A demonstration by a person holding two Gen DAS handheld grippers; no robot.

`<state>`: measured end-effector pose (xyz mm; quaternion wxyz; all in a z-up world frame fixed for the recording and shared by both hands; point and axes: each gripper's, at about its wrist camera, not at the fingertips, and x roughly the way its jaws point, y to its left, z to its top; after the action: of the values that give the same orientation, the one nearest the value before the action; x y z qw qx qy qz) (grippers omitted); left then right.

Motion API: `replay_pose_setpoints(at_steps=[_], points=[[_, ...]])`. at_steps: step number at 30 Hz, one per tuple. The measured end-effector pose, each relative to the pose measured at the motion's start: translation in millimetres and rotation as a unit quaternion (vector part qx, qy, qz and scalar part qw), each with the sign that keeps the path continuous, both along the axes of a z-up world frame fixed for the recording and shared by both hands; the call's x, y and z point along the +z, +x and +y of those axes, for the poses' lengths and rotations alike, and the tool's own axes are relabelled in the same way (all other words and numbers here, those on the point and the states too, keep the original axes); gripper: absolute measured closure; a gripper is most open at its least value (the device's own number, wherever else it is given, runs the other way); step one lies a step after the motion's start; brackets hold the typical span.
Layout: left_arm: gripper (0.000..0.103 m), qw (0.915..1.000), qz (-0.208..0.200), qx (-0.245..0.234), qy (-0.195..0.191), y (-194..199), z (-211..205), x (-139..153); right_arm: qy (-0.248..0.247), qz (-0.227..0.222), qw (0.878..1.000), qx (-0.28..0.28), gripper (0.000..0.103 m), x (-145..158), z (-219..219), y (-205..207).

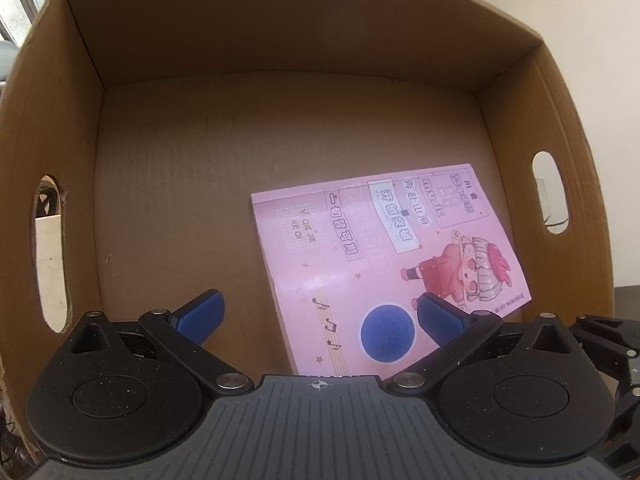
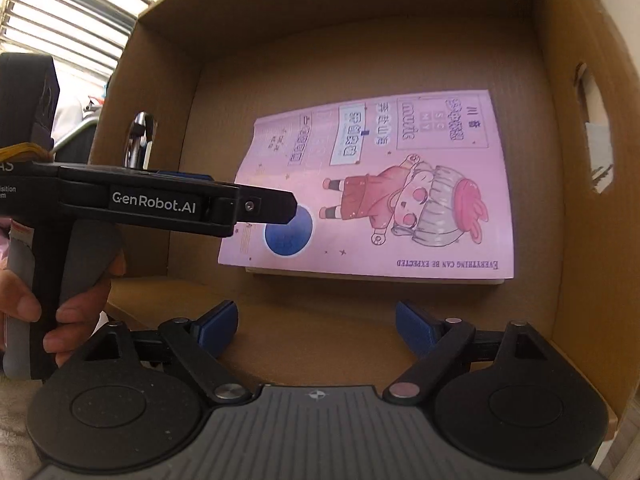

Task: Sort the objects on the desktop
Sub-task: 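Push the pink book flat inside the box with the right gripper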

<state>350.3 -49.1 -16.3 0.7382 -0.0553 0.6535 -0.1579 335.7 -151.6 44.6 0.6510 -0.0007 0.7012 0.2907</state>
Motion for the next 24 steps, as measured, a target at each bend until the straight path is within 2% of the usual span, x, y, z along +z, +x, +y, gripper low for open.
replay_pose_setpoints(at_steps=[4, 7, 14, 24], points=[[0.000, 0.9987, 0.036, -0.035, -0.007, 0, -11, -11, -0.028, 0.011, 0.999, 0.033, 0.010, -11, 15, 5], [0.000, 0.9979, 0.043, -0.047, -0.014, -2, -16, -14, -0.043, 0.025, 0.998, 0.043, 0.010, -20, 22, 7], [0.000, 0.9971, 0.061, -0.042, -0.020, 3, -14, -21, -0.059, 0.049, 0.996, 0.054, 0.009, -31, 26, 9], [0.000, 0.9964, 0.063, -0.048, -0.031, 5, -14, -22, -0.080, 0.037, 0.993, 0.085, 0.009, -29, 32, 3]])
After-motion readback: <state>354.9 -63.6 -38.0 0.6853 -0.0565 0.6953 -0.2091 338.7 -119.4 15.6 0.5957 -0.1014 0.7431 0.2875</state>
